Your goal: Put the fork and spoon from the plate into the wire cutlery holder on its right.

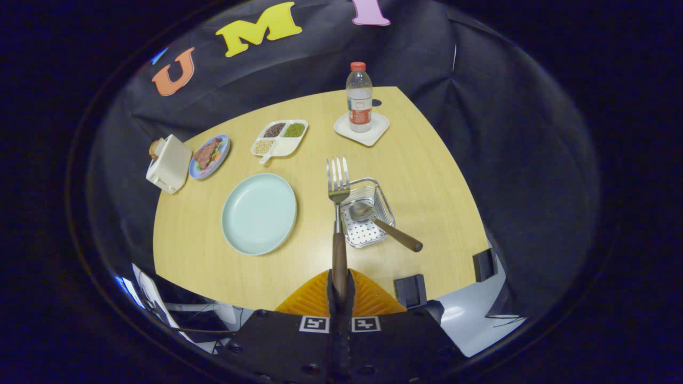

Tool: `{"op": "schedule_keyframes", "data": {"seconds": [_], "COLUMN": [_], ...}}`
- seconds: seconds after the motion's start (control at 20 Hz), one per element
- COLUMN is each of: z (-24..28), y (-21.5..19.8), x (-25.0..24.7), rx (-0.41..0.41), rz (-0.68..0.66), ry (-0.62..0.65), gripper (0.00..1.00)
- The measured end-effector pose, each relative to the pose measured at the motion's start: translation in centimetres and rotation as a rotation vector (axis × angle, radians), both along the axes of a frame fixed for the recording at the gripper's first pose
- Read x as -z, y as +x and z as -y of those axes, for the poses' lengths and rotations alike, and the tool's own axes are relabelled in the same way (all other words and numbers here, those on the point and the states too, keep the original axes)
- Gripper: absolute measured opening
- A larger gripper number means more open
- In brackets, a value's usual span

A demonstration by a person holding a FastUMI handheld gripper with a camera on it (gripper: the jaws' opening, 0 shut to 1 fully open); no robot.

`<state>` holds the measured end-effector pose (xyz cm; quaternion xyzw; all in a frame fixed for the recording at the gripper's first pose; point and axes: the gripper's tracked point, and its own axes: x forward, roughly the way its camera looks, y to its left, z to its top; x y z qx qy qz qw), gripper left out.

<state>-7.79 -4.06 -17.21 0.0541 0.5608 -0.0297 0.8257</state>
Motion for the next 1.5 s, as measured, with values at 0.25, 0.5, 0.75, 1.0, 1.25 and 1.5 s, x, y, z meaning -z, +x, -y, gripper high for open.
{"op": "schedule_keyframes", "data": {"seconds": [0.25, 0.5, 0.75, 1.0, 1.25, 1.5], "z": [1.0, 1.3, 1.8, 0.9, 0.7, -0.5], "y": [-0.5, -0.2, 0.3, 1.2, 2.8, 5.0], "x": [1.7, 1.9, 1.6, 1.1, -0.3, -3.6], "rx": [-0.005, 0.021, 0.051, 0.039, 0.047, 0.008], "rz": [-0.055, -0.061, -0.043, -0.007, 0.092, 0.304], "ry": [0.017, 0.048, 0.052, 0.088, 0.068, 0.045], "gripper": [0.0, 0.05, 0.08, 0.46, 0.91, 0.94]}}
